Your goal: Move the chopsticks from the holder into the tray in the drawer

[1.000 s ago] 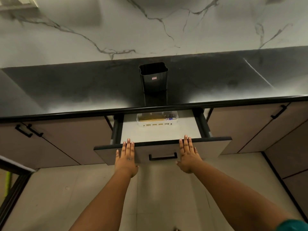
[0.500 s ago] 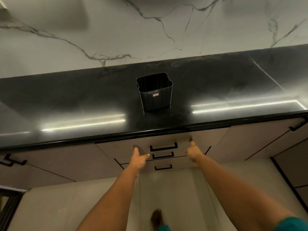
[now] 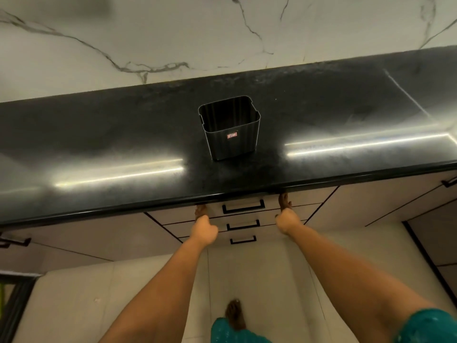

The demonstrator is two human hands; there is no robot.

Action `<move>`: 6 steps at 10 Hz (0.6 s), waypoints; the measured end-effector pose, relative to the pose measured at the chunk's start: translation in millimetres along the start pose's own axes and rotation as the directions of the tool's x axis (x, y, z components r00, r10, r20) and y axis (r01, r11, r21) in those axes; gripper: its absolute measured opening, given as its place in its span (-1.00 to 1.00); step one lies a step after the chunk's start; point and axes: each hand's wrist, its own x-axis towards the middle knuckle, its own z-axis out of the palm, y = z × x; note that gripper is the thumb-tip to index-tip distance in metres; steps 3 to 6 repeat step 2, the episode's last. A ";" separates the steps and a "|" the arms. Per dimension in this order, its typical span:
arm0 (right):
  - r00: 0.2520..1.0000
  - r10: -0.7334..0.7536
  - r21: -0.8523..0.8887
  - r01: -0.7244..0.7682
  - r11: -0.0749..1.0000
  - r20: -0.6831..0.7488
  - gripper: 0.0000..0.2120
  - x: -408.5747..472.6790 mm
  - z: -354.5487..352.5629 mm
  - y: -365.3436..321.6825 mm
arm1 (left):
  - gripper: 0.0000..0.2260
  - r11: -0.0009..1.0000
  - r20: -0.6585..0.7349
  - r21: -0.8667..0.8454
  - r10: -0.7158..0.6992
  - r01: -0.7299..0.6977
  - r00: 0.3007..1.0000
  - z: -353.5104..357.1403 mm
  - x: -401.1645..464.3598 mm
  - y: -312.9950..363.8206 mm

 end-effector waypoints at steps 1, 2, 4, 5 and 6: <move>0.997 -0.062 0.044 0.064 0.997 -0.049 -0.50 -18.7 -7.7 4.6 | -0.80 0.997 -0.026 0.081 0.019 -0.017 0.999 -4.8 -9.0 3.8; 0.963 -0.247 0.071 0.255 0.964 -0.106 -0.52 -40.9 -19.5 3.3 | -0.53 0.984 -0.009 0.175 -0.018 0.019 1.000 -8.1 -29.3 18.3; 0.963 -0.247 0.071 0.255 0.964 -0.106 -0.52 -40.9 -19.5 3.3 | -0.53 0.984 -0.009 0.175 -0.018 0.019 1.000 -8.1 -29.3 18.3; 0.963 -0.247 0.071 0.255 0.964 -0.106 -0.52 -40.9 -19.5 3.3 | -0.53 0.984 -0.009 0.175 -0.018 0.019 1.000 -8.1 -29.3 18.3; 0.963 -0.247 0.071 0.255 0.964 -0.106 -0.52 -40.9 -19.5 3.3 | -0.53 0.984 -0.009 0.175 -0.018 0.019 1.000 -8.1 -29.3 18.3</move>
